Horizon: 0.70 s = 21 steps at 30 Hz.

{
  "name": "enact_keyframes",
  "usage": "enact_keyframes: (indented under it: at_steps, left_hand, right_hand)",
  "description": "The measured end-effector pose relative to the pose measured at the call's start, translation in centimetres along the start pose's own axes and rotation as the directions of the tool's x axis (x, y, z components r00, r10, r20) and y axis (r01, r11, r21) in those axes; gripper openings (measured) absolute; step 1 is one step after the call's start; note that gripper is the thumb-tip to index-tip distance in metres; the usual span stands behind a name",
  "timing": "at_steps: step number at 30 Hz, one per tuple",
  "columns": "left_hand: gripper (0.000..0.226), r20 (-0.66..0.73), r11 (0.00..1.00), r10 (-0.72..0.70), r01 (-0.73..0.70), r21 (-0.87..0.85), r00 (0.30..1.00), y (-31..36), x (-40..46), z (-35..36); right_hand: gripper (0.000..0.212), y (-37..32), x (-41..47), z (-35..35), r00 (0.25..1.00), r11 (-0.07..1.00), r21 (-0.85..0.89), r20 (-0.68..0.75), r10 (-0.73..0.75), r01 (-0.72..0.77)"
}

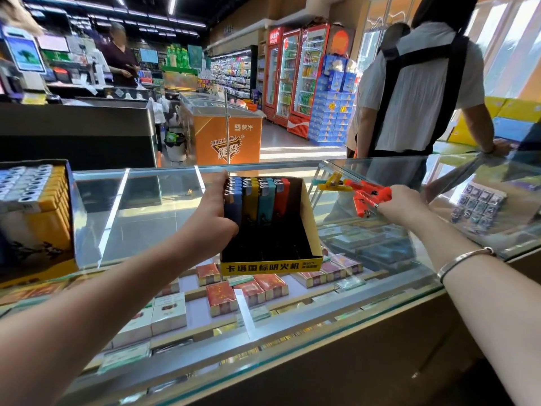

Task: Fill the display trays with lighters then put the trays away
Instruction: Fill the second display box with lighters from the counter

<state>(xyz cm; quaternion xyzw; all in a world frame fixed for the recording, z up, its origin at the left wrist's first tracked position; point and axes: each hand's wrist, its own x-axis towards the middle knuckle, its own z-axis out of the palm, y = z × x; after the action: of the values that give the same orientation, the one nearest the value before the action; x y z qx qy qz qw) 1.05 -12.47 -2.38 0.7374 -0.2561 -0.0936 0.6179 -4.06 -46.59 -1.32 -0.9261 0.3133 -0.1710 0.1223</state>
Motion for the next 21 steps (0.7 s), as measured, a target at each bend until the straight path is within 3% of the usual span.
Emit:
enact_keyframes:
  at_steps: [2, 4, 7, 11, 16, 19, 21]
  left_hand:
    - [0.092, -0.01, 1.0, 0.018, -0.018, 0.016, 1.0, 0.0, 0.1, 0.0]
    - [0.092, -0.017, 0.999, 0.028, -0.027, 0.042, 0.999, -0.1, 0.1, -0.1]
    - [0.095, -0.029, 0.997, 0.051, -0.049, 0.059, 0.998, -0.1, 0.2, -0.3]
    - [0.089, -0.073, 0.989, 0.073, -0.062, 0.136, 0.995, -0.2, 0.5, -0.8]
    - [0.084, -0.075, 0.987, 0.067, -0.055, 0.153, 0.995, 0.1, 0.6, -1.3]
    - [0.083, -0.058, 0.987, 0.039, -0.029, 0.16, 0.998, 0.6, 0.7, -1.7]
    - [0.084, -0.044, 0.983, 0.009, -0.001, 0.184, 0.999, 1.1, 0.7, -2.0]
  right_hand:
    - [0.018, -0.7, 0.4, 0.4, 0.999, 0.98, 0.199, -0.027, 0.038, -0.032]
    - [0.029, -1.6, 0.6, 0.7, 0.998, 0.955, 0.292, 0.009, 0.055, -0.055]
    - [0.035, -3.1, 0.5, 1.3, 0.998, 0.978, 0.205, 0.064, 0.025, -0.038]
    - [0.022, -5.7, -0.1, 1.4, 0.979, 0.998, 0.068, 0.203, -0.025, 0.012]
    - [0.021, -8.9, -0.8, 0.2, 0.902, 0.99, 0.137, 0.423, -0.083, 0.027]
    - [0.025, -10.6, -1.2, 0.3, 0.883, 0.99, 0.074, 0.449, -0.139, 0.118]
    - [0.019, -11.6, -1.4, 0.7, 0.882, 0.985, 0.127, 0.444, -0.159, 0.114]
